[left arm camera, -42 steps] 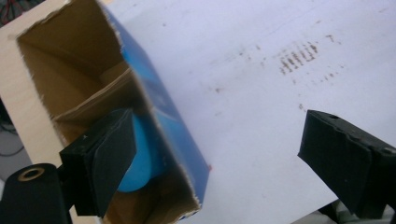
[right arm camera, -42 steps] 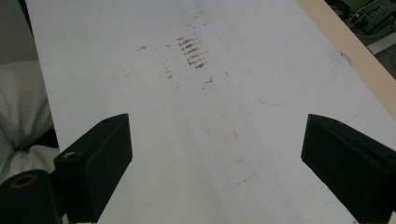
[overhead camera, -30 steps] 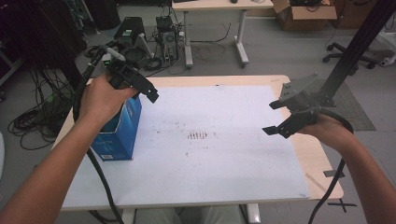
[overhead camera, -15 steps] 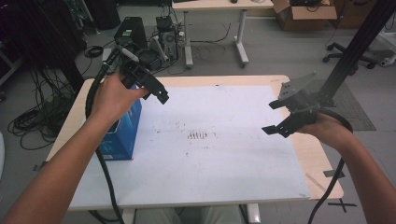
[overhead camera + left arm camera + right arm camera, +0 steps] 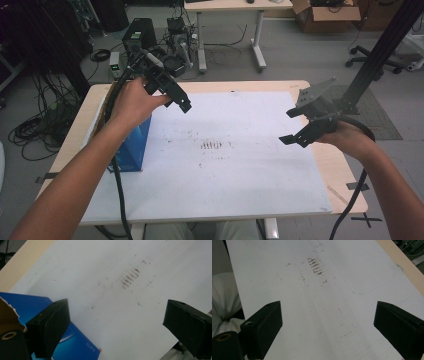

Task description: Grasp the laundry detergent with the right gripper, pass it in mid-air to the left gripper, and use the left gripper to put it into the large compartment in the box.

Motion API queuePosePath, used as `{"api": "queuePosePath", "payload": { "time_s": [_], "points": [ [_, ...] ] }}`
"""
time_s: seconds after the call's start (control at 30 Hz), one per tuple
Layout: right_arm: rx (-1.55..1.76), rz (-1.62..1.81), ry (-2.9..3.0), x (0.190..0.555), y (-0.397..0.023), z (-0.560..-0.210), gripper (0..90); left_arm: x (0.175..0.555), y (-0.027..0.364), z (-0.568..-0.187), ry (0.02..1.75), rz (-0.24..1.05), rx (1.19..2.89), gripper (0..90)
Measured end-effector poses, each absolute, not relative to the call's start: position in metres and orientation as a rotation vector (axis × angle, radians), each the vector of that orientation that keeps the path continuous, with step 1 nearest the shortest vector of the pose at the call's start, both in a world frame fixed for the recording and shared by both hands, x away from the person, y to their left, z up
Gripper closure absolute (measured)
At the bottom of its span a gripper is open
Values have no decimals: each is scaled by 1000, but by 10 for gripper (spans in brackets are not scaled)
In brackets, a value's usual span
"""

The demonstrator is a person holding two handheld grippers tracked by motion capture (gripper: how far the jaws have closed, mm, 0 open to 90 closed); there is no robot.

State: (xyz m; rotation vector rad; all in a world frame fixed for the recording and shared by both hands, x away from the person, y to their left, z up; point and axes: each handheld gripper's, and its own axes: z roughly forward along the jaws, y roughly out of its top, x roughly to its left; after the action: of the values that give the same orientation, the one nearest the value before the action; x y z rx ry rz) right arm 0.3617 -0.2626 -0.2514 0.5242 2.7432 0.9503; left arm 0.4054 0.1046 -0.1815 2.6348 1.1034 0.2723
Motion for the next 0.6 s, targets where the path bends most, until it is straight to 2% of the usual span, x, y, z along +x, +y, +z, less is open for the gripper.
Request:
{"api": "queuePosePath", "payload": {
  "time_s": [0.6],
  "points": [
    [535,922,2764,365,-258,-252,77,417,82,-199,870,200,2771,75]
  ]
}}
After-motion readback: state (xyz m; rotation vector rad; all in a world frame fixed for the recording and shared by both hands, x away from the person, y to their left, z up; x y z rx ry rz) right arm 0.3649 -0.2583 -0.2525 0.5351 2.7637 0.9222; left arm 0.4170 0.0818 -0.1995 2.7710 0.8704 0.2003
